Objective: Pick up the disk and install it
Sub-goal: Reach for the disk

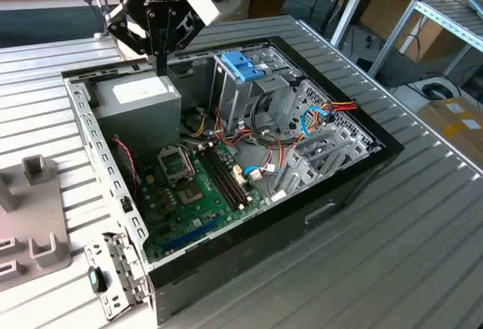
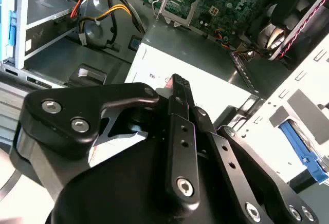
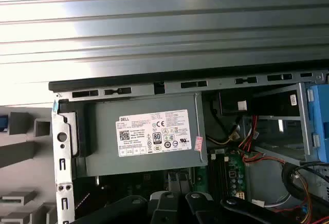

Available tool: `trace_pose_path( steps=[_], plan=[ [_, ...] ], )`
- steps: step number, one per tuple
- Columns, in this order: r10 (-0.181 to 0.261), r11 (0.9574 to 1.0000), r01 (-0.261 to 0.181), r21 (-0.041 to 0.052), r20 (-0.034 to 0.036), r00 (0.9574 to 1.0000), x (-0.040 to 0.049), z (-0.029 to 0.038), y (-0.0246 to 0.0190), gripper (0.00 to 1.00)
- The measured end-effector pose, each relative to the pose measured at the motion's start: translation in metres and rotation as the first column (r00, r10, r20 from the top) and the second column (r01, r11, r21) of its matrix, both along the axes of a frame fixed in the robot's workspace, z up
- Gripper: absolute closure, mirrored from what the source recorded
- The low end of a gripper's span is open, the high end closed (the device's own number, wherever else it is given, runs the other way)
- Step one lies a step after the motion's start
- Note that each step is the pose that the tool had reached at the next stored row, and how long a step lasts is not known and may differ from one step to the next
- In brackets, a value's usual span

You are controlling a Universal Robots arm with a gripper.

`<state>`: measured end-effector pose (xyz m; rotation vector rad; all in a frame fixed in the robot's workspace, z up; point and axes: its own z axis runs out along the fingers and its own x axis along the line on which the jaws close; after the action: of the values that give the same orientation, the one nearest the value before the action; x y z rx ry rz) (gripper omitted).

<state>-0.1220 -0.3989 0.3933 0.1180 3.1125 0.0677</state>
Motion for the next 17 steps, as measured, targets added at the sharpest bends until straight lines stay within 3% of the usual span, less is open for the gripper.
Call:
trace_pose_path(
  steps=[17],
  plan=[
    [0.000,1.0000,0.000,-0.0041,0.0000,1.0000,-0.0060,0.0000,0.0000,0.89]
  ],
)
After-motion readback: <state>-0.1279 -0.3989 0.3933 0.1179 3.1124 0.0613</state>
